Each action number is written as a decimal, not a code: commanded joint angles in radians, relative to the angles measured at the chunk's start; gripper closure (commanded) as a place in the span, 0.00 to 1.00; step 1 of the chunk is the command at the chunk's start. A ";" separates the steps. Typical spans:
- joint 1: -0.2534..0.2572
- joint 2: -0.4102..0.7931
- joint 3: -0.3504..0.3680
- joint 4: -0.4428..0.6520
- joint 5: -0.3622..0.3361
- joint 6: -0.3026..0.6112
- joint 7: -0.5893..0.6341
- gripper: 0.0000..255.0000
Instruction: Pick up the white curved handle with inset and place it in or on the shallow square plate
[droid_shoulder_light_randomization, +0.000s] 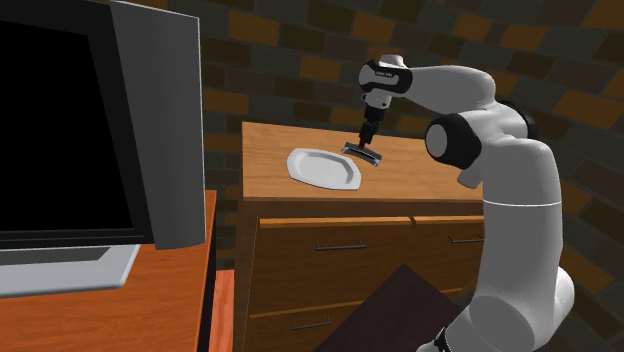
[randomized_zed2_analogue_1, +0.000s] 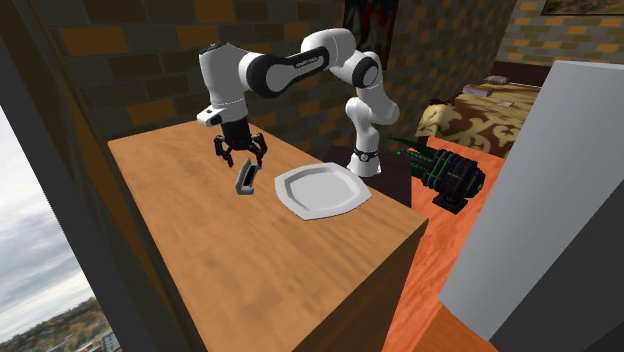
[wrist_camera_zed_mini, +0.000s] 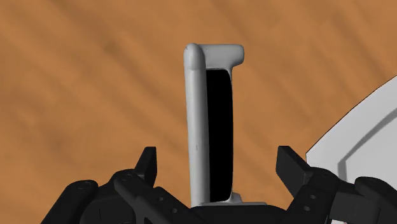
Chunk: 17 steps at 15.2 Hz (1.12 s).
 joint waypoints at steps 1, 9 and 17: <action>0.000 0.010 0.002 -0.009 0.003 0.018 -0.003 0.00; 0.012 0.002 0.003 -0.084 0.003 0.084 -0.008 0.00; 0.012 0.002 0.003 -0.084 0.003 0.084 -0.008 1.00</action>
